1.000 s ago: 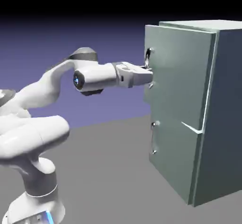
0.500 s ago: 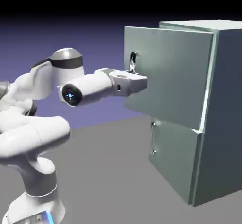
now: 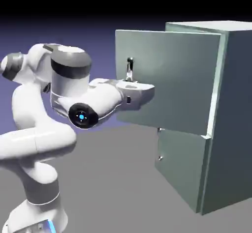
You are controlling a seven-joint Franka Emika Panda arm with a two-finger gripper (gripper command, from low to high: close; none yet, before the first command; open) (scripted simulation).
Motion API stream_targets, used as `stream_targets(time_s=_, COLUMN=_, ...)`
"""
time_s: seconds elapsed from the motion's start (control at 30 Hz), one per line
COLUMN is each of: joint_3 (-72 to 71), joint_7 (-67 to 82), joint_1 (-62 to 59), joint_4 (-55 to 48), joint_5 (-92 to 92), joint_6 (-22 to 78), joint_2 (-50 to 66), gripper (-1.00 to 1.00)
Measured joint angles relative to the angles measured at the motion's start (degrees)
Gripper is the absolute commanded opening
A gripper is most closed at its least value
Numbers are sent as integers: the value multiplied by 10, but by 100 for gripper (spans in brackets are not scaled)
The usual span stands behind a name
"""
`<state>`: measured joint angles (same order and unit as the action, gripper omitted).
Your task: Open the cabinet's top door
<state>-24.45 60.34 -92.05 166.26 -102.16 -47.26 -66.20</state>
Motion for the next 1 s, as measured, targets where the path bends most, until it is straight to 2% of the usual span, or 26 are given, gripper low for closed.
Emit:
stream_targets(time_s=0.23, joint_3=-5, joint_7=123, joint_1=-58, joint_4=-89, joint_5=138, joint_6=73, joint_2=145, gripper=-100)
stream_targets(time_s=0.53, joint_3=-30, joint_7=246, joint_1=-87, joint_4=-228, joint_5=301, joint_6=102, joint_2=332, gripper=-100)
stream_targets(time_s=1.0, joint_3=-85, joint_7=302, joint_1=-72, joint_4=-484, joint_5=495, joint_6=118, joint_2=622, gripper=-100)
